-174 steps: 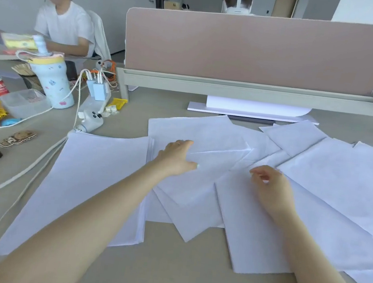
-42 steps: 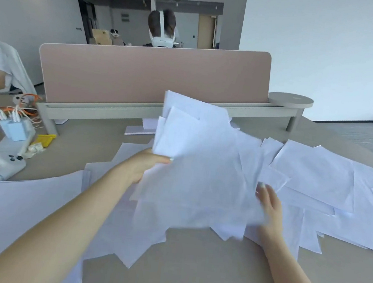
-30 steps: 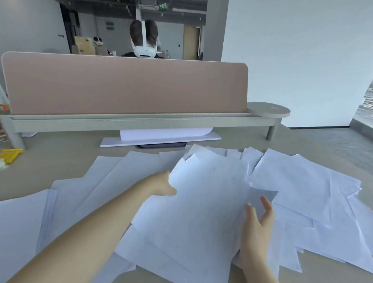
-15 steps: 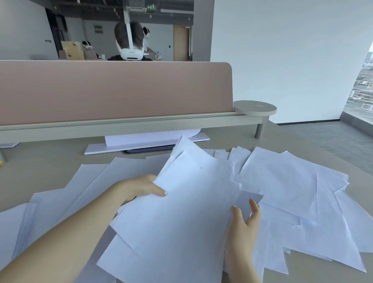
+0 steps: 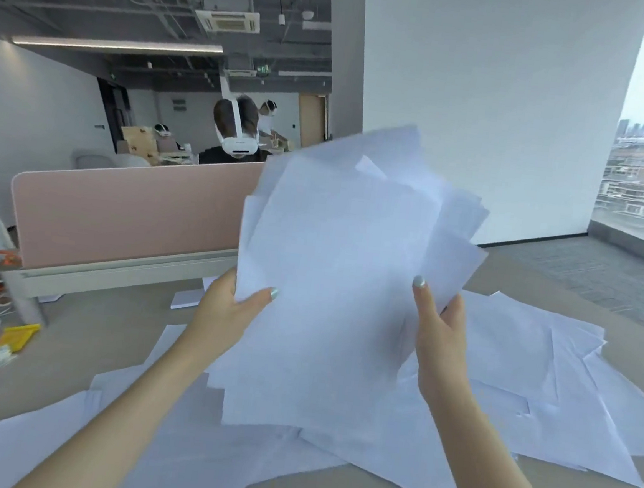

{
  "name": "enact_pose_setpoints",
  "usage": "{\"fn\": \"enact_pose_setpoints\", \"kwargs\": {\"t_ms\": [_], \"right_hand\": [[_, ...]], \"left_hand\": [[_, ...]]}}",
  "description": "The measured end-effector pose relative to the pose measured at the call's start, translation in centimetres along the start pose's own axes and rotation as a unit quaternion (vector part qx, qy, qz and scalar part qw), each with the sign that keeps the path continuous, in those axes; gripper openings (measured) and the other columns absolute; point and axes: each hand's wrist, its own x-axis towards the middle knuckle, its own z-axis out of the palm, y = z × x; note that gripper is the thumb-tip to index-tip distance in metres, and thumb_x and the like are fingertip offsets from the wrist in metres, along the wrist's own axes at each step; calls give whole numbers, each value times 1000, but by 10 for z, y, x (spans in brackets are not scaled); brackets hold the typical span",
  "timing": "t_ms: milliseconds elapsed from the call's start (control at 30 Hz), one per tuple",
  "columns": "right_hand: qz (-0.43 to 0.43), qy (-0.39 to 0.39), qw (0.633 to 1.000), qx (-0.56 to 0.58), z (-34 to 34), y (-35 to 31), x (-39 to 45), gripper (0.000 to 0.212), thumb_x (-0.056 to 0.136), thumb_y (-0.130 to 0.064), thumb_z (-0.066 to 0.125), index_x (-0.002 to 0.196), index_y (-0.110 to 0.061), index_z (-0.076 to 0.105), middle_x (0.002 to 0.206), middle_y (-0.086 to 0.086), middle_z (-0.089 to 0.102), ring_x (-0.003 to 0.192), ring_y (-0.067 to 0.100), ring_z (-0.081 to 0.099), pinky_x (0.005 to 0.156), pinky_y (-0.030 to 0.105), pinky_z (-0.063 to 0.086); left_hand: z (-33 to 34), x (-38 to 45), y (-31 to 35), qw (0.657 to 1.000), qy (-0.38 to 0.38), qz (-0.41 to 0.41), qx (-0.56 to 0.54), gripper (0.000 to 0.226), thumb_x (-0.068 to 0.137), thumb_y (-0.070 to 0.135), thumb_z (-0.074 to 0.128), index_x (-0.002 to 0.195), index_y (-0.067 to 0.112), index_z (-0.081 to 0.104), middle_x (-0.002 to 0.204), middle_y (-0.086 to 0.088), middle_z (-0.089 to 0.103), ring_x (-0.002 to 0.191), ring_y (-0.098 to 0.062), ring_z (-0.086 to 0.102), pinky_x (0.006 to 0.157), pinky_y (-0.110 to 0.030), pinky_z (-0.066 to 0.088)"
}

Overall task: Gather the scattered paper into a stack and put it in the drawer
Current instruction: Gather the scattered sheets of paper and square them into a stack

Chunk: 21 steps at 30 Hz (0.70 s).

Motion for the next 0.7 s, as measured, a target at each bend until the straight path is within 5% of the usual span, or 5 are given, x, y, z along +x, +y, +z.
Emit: {"fn": "enact_pose_setpoints", "kwargs": {"t_ms": [167,233,333,433,700], "right_hand": [[-82,-63,995,13,19,-39,8,15,92,-29,56,107,-30,54,103,-17,63,88,-10,61,66,6,48],[-76,-93,993,-7,22,-33,6,22,91,-29,58,112,-28,53,107,-13,63,91,-5,62,62,3,46],[-25,-110,993,-44,18,-8,0,30,89,-31,60,118,-23,54,110,-7,63,97,6,63,62,8,49],[8,-108,992,-70,15,14,-11,12,90,-22,60,98,-12,59,91,-1,64,80,17,64,61,18,50],[-132,-85,988,5,42,-42,-18,15,91,-19,59,87,-33,62,85,-15,67,85,8,63,80,28,50]], "left_hand": [[-8,-4,15,995,73,41,-59,34,83,12,68,105,35,57,95,25,66,86,17,61,69,-4,48],[-9,-10,15,993,79,51,-72,39,83,10,68,107,39,55,100,26,64,88,19,60,70,-2,46],[-10,-20,6,993,80,27,-85,40,85,10,65,120,26,54,109,17,65,94,10,63,74,-9,49],[-7,-28,-4,996,63,-8,-66,27,90,12,59,107,32,60,98,23,70,94,3,65,77,-13,51],[-16,-12,53,979,173,90,-56,13,93,17,54,97,27,60,93,20,63,86,8,60,77,-17,48]]}}
